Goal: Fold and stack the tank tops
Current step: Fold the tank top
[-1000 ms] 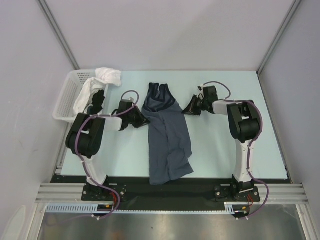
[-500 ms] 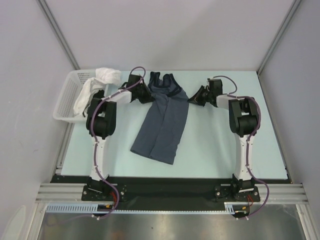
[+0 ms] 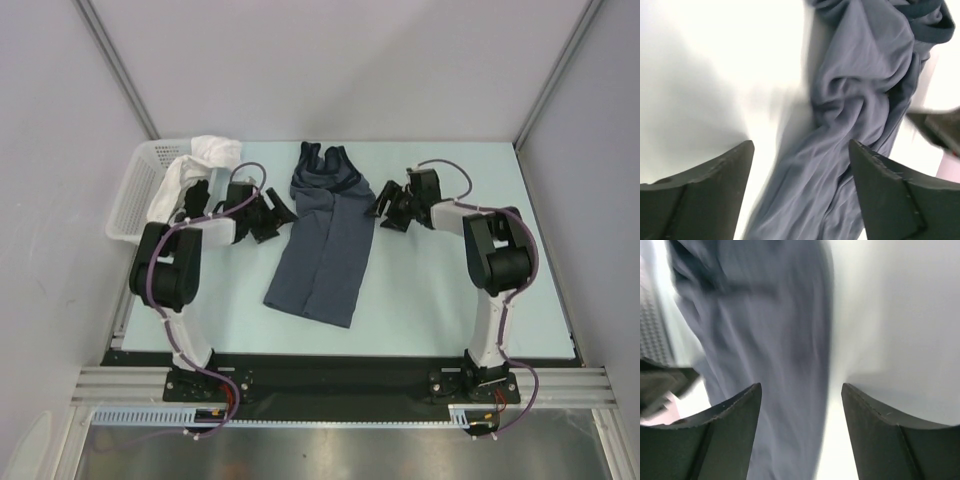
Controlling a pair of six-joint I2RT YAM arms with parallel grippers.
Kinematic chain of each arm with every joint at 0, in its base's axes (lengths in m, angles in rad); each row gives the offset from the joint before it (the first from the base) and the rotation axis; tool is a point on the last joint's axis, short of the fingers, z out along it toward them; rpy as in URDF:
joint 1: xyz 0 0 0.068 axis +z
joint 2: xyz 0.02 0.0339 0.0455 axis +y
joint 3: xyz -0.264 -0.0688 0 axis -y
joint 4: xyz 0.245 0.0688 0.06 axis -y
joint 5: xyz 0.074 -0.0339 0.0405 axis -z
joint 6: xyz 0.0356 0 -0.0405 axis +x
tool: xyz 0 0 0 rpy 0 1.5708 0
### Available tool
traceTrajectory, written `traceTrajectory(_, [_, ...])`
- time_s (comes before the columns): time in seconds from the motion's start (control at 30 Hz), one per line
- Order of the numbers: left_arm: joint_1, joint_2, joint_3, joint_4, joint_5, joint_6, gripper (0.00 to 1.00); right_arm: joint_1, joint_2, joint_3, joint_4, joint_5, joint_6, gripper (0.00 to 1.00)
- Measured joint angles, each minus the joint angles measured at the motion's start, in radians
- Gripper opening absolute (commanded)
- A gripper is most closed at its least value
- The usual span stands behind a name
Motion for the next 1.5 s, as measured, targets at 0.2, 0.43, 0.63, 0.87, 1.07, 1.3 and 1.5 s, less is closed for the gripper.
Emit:
traceTrajectory(0.2, [0.011,-0.167,-0.210,0.048,-0.042,0.007,0.85,0.099,-0.274,-0.320,-0.062,0.103,-0.037,0.56])
traceTrajectory(0.43, [0.011,-0.496,-0.584,0.141,-0.057,0.004,0.83,0.326,-0.530,-0.604,-0.089,0.188,0.004,0.53])
traceTrajectory(0.63, [0.010,-0.629,-0.707,0.153,-0.063,0.025,0.77,0.464,-0.674,-0.744,-0.071,0.277,0.133,0.56])
traceTrajectory(0.87, [-0.066,-0.642,-0.736,0.179,-0.077,0.020,0.72,0.660,-0.664,-0.760,-0.018,0.355,0.312,0.53])
traceTrajectory(1.07, [-0.117,-0.676,-0.771,0.179,-0.120,-0.022,0.61,0.705,-0.652,-0.760,-0.008,0.406,0.414,0.42])
traceTrajectory(1.3, [-0.129,-0.742,-0.839,0.192,-0.134,-0.071,0.57,0.729,-0.649,-0.768,-0.016,0.439,0.470,0.22])
traceTrajectory(1.5, [-0.146,-0.832,-0.872,0.134,-0.135,-0.081,0.51,0.730,-0.668,-0.778,-0.067,0.464,0.478,0.00])
